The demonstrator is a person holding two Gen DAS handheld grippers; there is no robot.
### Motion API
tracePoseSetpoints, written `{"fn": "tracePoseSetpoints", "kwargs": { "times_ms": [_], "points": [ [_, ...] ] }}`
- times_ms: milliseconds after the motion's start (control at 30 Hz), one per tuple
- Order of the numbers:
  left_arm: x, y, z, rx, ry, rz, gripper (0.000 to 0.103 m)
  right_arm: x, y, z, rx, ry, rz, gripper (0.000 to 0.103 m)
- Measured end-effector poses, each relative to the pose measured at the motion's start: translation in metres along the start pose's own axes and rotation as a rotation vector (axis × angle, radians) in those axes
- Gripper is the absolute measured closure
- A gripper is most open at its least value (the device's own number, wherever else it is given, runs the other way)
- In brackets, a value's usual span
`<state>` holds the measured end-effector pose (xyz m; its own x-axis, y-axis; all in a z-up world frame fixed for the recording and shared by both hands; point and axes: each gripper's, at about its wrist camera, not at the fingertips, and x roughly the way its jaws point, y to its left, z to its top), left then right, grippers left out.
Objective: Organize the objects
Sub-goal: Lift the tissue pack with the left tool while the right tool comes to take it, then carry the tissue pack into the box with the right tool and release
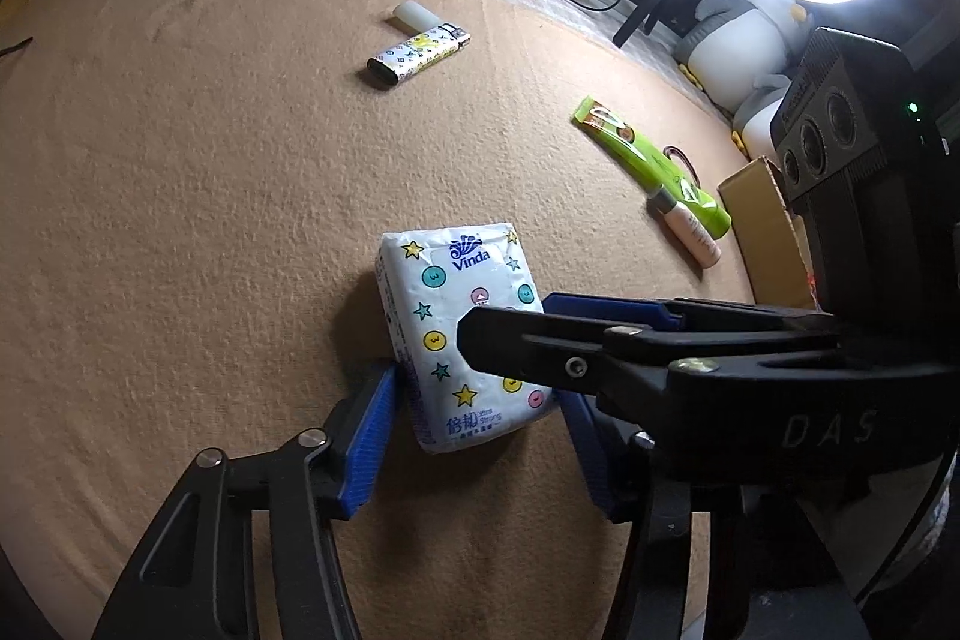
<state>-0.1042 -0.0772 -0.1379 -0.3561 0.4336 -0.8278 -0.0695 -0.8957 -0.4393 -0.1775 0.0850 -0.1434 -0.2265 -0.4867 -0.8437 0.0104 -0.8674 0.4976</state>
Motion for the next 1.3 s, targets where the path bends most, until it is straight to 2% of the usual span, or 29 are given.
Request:
{"fn": "tracePoseSetpoints", "kwargs": {
  "times_ms": [133, 367, 567, 867, 1300],
  "points": [
    [0.000, -0.001, 0.000, -0.003, 0.001, 0.000, 0.050, 0.003, 0.006, -0.002, -0.021, 0.016, 0.002, 0.061],
    [-0.003, -0.011, 0.000, 0.012, -0.012, 0.009, 0.051, -0.006, 0.006, -0.005, -0.025, -0.010, -0.004, 0.066],
    [-0.010, -0.039, 0.006, 0.058, -0.037, 0.001, 0.051, -0.029, 0.003, -0.011, -0.029, -0.058, -0.017, 0.066],
    [-0.001, -0.118, 0.028, 0.181, -0.059, -0.061, 0.051, -0.099, -0.035, -0.022, 0.026, -0.178, -0.057, 0.066],
    [0.048, -0.272, 0.053, 0.338, -0.043, -0.198, 0.051, -0.207, -0.124, -0.044, 0.145, -0.339, -0.167, 0.066]
  ]
}}
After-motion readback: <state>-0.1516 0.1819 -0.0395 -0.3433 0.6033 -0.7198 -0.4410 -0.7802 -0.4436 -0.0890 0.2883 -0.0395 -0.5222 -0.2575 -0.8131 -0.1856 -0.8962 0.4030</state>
